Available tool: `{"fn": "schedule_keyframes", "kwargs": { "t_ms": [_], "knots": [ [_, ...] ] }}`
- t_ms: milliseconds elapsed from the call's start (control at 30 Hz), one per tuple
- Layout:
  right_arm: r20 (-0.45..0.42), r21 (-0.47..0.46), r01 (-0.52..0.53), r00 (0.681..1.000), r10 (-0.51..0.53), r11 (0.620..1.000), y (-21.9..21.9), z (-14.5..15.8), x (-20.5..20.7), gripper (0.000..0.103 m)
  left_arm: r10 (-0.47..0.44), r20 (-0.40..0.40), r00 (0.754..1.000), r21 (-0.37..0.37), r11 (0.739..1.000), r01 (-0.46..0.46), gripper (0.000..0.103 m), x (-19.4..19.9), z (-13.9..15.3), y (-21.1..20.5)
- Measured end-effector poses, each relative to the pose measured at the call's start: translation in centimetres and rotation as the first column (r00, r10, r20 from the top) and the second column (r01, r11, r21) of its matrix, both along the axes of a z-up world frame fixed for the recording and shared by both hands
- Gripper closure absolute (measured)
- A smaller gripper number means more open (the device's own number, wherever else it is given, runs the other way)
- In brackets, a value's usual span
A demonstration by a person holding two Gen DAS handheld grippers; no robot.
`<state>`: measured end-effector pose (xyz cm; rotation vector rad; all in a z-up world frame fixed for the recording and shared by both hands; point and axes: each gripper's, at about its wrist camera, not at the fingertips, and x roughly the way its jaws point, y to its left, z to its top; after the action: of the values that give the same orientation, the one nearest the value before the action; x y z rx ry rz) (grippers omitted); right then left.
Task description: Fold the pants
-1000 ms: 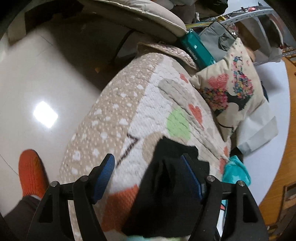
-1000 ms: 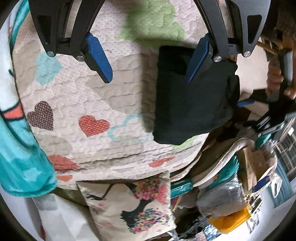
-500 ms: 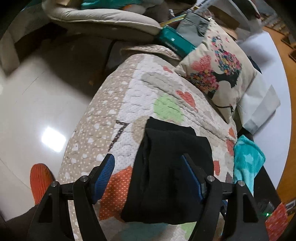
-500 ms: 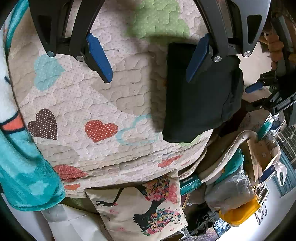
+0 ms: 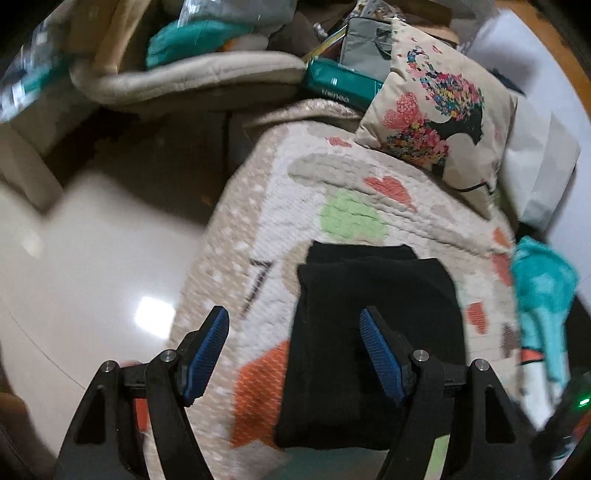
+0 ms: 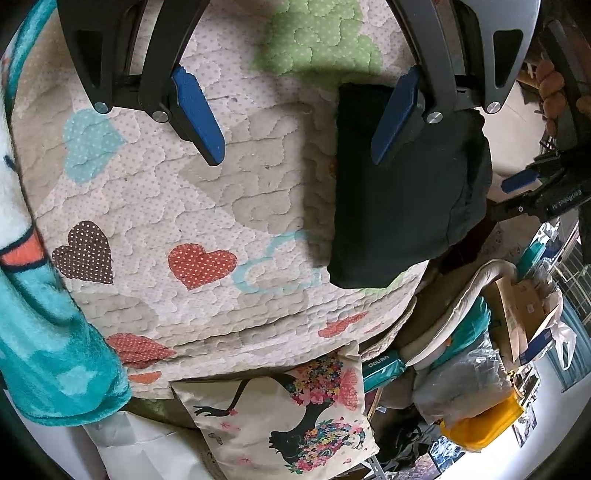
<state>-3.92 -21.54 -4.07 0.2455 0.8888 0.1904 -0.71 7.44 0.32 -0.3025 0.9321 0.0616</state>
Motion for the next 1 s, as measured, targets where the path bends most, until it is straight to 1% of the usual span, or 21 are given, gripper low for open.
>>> {"fn": "schedule_keyframes", "kwargs": {
  "t_ms": [67,133,167,300,400,500,633,1000],
  "knots": [
    [0.001,-0.004,0.002,1.000,-0.002,1.000,0.0,0.0,0.0,0.017,0.000,0.038,0.999,0.083,0.997,-0.003,0.030,-0.4,0.8,-0.6],
    [0.003,-0.010,0.003,1.000,-0.003,1.000,0.1,0.0,-0.1,0.017,-0.003,0.065,0.998,0.132,0.991,-0.006,0.030,-0.6,1.4,-1.0],
    [0.005,-0.015,0.004,1.000,-0.004,1.000,0.1,0.1,-0.1,0.017,-0.007,0.084,0.996,0.168,0.986,-0.007,0.030,-0.8,1.7,-1.3],
    [0.027,-0.069,0.008,1.000,-0.006,0.998,0.6,0.5,-0.4,0.017,-0.033,0.118,0.992,0.243,0.970,0.004,0.030,-1.3,2.3,-2.5],
    [0.058,-0.115,0.002,0.998,0.005,0.993,1.2,1.1,-0.8,0.017,-0.050,0.122,0.991,0.257,0.966,0.017,0.030,-1.5,2.4,-3.1],
    [0.078,-0.141,-0.009,0.997,0.020,0.990,1.7,1.5,-1.0,0.017,-0.068,0.129,0.989,0.281,0.959,0.029,0.030,-1.7,2.5,-3.8],
    [0.080,-0.148,-0.017,0.996,0.029,0.989,2.1,1.5,-1.1,0.017,-0.082,0.121,0.989,0.286,0.957,0.045,0.030,-1.7,2.4,-4.3],
    [0.072,-0.146,-0.015,0.997,0.026,0.989,2.1,1.4,-1.1,0.016,-0.085,0.108,0.990,0.279,0.959,0.052,0.030,-1.6,2.1,-4.4]
  ]
}}
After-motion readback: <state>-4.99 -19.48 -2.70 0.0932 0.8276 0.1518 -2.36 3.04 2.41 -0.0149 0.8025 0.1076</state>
